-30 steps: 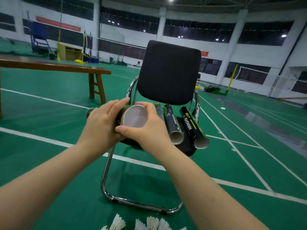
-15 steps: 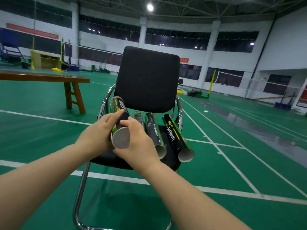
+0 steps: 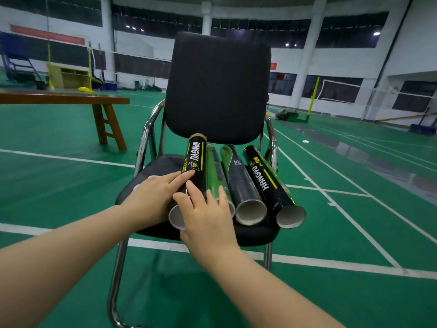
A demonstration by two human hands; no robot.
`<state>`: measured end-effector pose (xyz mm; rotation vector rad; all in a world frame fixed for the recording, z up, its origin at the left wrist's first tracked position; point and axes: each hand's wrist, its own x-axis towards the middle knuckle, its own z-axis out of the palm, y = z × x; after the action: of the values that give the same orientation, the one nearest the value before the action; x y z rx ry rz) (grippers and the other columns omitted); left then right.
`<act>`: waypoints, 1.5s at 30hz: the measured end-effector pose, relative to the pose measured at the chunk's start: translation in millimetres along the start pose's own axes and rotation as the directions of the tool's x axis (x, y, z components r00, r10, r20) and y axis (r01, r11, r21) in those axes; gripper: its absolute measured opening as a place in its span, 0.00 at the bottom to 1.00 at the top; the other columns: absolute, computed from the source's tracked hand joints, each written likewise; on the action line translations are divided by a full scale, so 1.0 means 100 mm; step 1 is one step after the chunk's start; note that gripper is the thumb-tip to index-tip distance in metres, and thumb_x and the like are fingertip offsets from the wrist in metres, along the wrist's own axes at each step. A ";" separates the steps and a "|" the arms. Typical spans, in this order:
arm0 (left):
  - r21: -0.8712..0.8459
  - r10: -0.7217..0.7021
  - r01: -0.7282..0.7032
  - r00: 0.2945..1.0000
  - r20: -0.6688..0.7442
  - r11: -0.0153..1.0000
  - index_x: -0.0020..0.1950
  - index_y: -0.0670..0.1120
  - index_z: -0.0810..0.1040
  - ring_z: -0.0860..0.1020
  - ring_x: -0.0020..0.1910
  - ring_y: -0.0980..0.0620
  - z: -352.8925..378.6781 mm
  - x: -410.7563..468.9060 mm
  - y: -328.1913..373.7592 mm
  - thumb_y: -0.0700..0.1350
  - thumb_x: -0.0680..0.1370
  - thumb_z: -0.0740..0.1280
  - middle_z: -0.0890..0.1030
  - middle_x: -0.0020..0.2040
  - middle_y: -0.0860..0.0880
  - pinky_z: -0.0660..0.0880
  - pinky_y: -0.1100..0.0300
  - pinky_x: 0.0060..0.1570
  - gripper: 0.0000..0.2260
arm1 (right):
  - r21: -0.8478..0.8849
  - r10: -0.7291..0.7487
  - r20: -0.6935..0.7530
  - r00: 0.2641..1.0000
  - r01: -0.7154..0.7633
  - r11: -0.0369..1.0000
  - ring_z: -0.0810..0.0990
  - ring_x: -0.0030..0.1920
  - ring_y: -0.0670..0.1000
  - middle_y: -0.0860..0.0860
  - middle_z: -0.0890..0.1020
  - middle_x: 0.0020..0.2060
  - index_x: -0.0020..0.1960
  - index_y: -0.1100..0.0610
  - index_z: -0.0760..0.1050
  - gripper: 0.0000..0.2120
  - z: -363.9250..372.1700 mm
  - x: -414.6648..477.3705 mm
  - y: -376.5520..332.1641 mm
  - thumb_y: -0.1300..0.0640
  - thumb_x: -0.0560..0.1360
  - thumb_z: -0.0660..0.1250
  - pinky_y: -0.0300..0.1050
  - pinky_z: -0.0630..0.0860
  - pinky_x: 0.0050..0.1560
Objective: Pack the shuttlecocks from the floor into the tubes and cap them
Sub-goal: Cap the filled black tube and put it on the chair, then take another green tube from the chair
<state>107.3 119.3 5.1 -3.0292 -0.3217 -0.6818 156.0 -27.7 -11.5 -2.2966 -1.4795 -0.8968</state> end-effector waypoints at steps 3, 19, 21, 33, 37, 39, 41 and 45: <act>0.052 0.011 -0.015 0.997 0.081 0.999 0.76 0.57 0.44 0.69 0.67 0.49 0.07 0.13 -0.03 0.46 0.73 0.69 0.62 0.75 0.52 0.67 0.50 0.66 0.41 | -0.053 -0.011 -0.022 1.000 0.010 0.999 0.82 0.51 0.62 0.52 0.80 0.57 0.54 0.51 0.70 0.35 0.13 -0.01 0.10 0.53 0.50 0.79 0.63 0.71 0.59; 0.071 0.032 -0.049 0.976 0.216 0.996 0.76 0.58 0.45 0.70 0.66 0.51 0.20 0.26 0.00 0.56 0.71 0.71 0.56 0.76 0.54 0.69 0.57 0.61 0.43 | -0.066 -0.019 -0.046 0.999 0.016 0.998 0.79 0.56 0.54 0.49 0.80 0.54 0.59 0.49 0.73 0.44 0.32 0.00 0.36 0.43 0.44 0.80 0.68 0.64 0.61; 0.082 0.053 -0.072 0.974 0.220 0.994 0.76 0.57 0.45 0.69 0.68 0.52 0.17 0.25 0.01 0.59 0.67 0.73 0.57 0.76 0.54 0.69 0.57 0.61 0.47 | -0.058 -0.002 -0.065 0.998 -0.002 0.998 0.78 0.59 0.53 0.48 0.79 0.57 0.63 0.48 0.69 0.46 0.27 -0.03 0.44 0.40 0.47 0.77 0.68 0.64 0.62; -0.079 0.035 -0.017 0.972 0.231 0.997 0.65 0.71 0.32 0.59 0.73 0.54 -0.22 0.06 0.15 0.77 0.52 0.60 0.45 0.73 0.65 0.62 0.53 0.68 0.51 | -0.130 0.220 0.244 0.945 -0.193 0.973 0.64 0.71 0.58 0.49 0.57 0.75 0.71 0.45 0.58 0.34 -0.01 -0.31 1.29 0.42 0.69 0.69 0.60 0.45 0.72; -0.079 0.072 -0.055 0.972 0.223 0.995 0.66 0.70 0.30 0.59 0.73 0.53 -0.25 -0.01 0.26 0.77 0.53 0.60 0.43 0.72 0.67 0.61 0.53 0.69 0.52 | -0.133 0.233 0.104 0.967 -0.219 0.967 0.81 0.47 0.64 0.53 0.79 0.57 0.53 0.51 0.78 0.30 0.03 -0.30 1.26 0.54 0.51 0.79 0.58 0.74 0.52; -0.068 0.099 -0.086 0.967 0.233 0.994 0.68 0.66 0.31 0.56 0.74 0.54 -0.26 -0.05 0.35 0.74 0.56 0.63 0.43 0.75 0.63 0.57 0.57 0.70 0.53 | -0.084 0.236 0.006 0.972 -0.234 0.968 0.81 0.43 0.63 0.52 0.81 0.53 0.49 0.51 0.79 0.29 -0.05 -0.30 1.25 0.56 0.48 0.79 0.55 0.77 0.45; -0.078 0.143 -0.128 0.962 0.233 0.989 0.68 0.65 0.31 0.54 0.74 0.56 -0.26 -0.11 0.46 0.71 0.60 0.67 0.41 0.74 0.62 0.54 0.61 0.69 0.52 | -0.028 0.231 -0.070 0.970 -0.234 0.972 0.81 0.46 0.63 0.53 0.81 0.55 0.50 0.51 0.78 0.28 -0.18 -0.30 1.25 0.57 0.51 0.78 0.56 0.76 0.47; -0.116 0.197 -0.182 0.971 0.133 0.976 0.69 0.63 0.33 0.52 0.74 0.58 -0.32 -0.18 0.70 0.68 0.63 0.70 0.40 0.70 0.66 0.48 0.69 0.65 0.52 | 0.068 0.260 -0.162 0.952 -0.252 0.965 0.80 0.49 0.61 0.53 0.79 0.57 0.53 0.51 0.77 0.25 -0.59 -0.33 1.15 0.57 0.56 0.75 0.56 0.74 0.50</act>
<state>92.6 45.0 28.4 -3.1588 0.0036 -0.4819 228.5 -133.7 25.8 -2.2487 -1.0899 -0.9443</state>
